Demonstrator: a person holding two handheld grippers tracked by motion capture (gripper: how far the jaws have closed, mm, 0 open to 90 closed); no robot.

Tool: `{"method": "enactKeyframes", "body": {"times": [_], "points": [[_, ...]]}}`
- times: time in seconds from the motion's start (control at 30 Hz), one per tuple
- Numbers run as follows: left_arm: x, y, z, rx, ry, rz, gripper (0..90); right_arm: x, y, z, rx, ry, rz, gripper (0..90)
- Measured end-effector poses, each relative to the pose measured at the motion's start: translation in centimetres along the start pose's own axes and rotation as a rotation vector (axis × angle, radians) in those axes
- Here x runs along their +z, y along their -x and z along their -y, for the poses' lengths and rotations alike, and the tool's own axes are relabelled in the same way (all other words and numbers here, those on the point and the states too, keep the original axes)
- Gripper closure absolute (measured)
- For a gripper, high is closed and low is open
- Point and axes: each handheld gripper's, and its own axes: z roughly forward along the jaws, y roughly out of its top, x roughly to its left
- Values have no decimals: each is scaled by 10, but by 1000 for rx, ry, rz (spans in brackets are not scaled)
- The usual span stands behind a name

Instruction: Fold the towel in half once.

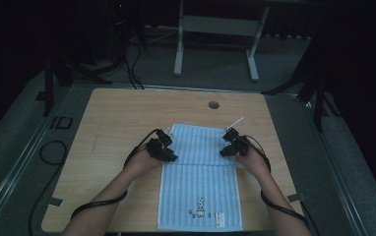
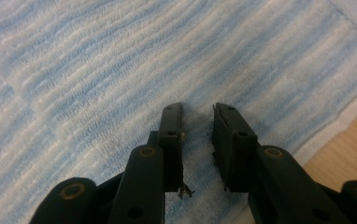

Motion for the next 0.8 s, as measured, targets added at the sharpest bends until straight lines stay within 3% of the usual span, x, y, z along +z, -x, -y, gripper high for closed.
{"method": "enactKeyframes", "body": {"times": [0.2,0.33,0.37,0.43,0.53,0.57,0.6,0.67,0.73,0.8], "points": [[0,-1,-1,-8,-1,-10,643,4,7,-7,20,3,-10,720],[-1,1,1,-10,-7,8,641,3,7,-8,23,1,-16,720],[-4,3,2,-24,-8,5,598,1,7,-7,20,6,-26,703],[-9,3,1,-32,10,5,596,-4,7,-7,18,22,-34,698],[-11,2,-1,-34,22,7,545,-12,11,-8,22,48,-22,695],[-19,-9,-10,-66,45,-27,511,-22,19,-9,37,62,0,686],[-19,-9,-10,-66,45,-27,499,-26,24,-10,47,64,11,685],[-20,-21,-20,-104,63,-80,489,-32,35,-12,72,69,25,685],[-20,-25,-24,-108,62,-87,460,-36,47,-15,103,79,40,685],[-16,-39,-34,-154,76,-92,460,-37,59,-19,143,87,46,671]]}}
